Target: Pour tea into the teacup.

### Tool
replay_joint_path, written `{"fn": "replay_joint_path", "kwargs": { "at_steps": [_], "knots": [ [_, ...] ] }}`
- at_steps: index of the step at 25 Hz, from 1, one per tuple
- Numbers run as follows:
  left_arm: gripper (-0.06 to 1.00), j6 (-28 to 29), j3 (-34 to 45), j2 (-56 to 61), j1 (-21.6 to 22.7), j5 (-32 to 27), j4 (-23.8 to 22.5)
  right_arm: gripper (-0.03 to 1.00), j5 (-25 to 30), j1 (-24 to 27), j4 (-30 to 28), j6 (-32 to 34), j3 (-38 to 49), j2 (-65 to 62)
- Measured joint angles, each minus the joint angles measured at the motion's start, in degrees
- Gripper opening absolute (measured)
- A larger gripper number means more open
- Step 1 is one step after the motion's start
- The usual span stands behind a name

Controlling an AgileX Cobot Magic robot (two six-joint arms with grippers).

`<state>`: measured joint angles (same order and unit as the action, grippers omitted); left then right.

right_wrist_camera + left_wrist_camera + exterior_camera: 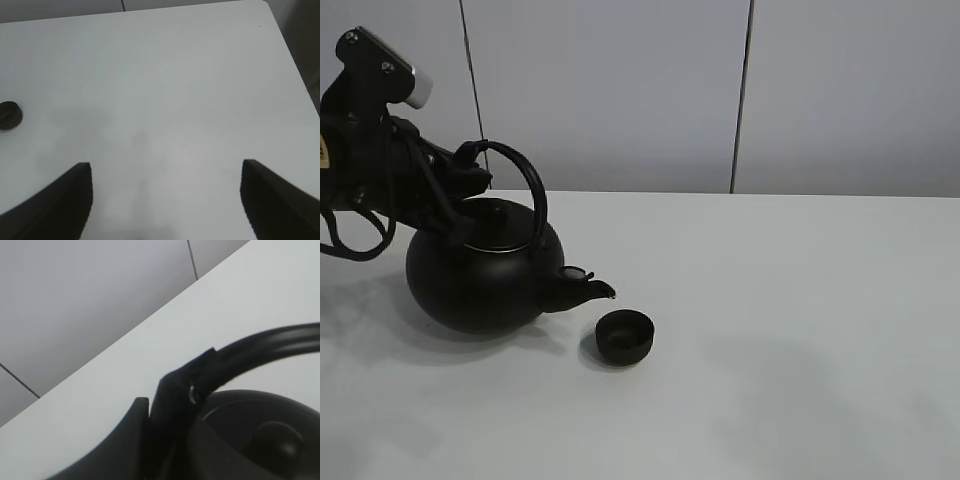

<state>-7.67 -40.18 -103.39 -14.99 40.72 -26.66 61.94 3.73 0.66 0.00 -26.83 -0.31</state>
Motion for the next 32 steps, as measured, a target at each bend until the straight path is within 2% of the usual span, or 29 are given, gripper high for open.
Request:
{"fn": "replay_joint_path", "kwargs": {
  "at_steps": [14,23,32],
  "knots": [
    [0.11,0.0,-2.3,-0.1,0.0,-1.3,-0.1,0.56,0.0,0.0,0.0,0.0,0.0,0.0],
    [0.11,0.0,-2.8,-0.2,0.0,-1.4,-3.0,0.56,0.0,0.0,0.0,0.0,0.0,0.0],
    [0.11,0.0,-2.8,-0.4,0.0,-1.4,-3.0,0.56,0.0,0.0,0.0,0.0,0.0,0.0]
  ]
}}
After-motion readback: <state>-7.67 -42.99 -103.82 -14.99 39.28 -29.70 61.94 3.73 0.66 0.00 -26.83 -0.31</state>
